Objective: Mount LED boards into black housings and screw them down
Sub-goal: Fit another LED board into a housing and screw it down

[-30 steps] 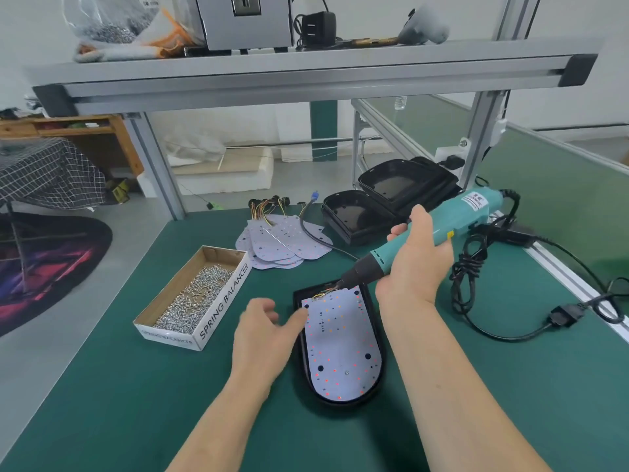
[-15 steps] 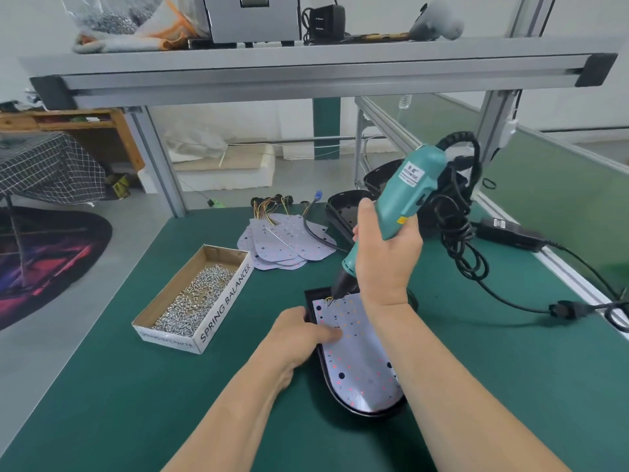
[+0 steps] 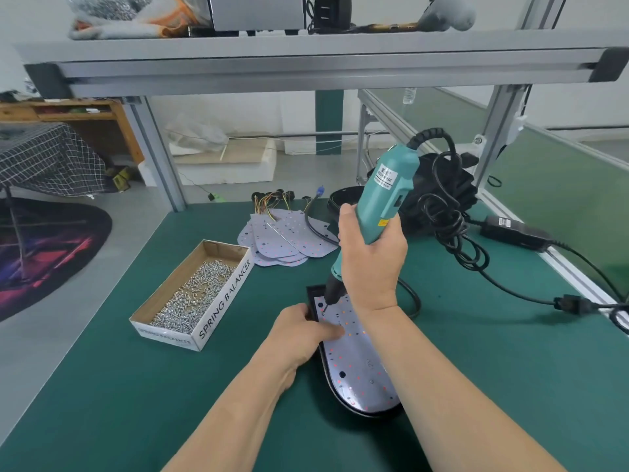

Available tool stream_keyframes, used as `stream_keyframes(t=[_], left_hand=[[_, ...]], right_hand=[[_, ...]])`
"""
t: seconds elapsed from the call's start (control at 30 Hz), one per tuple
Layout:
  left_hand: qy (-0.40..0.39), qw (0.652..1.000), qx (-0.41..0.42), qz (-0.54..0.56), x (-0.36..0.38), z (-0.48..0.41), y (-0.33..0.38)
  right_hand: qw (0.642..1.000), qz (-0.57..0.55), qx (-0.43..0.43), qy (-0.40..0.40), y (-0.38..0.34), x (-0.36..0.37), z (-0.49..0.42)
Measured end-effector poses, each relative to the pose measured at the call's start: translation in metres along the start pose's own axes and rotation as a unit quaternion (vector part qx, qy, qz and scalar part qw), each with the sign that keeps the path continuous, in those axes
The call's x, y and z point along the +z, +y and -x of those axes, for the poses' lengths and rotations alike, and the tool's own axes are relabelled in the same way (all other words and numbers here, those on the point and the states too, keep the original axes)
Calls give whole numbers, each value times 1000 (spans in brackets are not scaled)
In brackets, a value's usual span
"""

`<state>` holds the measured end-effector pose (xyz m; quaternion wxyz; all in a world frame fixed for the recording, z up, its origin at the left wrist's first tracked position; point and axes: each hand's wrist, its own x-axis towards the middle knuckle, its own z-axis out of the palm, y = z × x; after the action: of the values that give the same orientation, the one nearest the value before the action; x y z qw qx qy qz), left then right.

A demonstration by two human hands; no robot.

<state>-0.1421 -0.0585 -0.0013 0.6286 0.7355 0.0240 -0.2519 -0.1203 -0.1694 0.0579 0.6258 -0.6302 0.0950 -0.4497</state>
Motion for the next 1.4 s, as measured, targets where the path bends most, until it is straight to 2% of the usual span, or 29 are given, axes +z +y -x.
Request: stream_keyframes(t=[0.2, 0.5, 1.0, 1.27, 1.4], left_hand=[[-2, 1000, 2, 11, 1, 0, -2], [-3, 1000, 1, 5, -1, -1, -3], [13, 1000, 19, 16, 1, -1, -8], [1, 1000, 1, 7, 0, -5, -2], [2, 1000, 2, 11, 0, -8, -1]], right_hand=[[999, 17, -43, -19, 2, 4, -1], [997, 14, -63, -37, 5, 4, -1], [995, 45, -47, -75, 4, 16, 8], [997, 12, -34, -64, -1, -5, 0], [996, 24, -68, -60, -10, -10, 5]])
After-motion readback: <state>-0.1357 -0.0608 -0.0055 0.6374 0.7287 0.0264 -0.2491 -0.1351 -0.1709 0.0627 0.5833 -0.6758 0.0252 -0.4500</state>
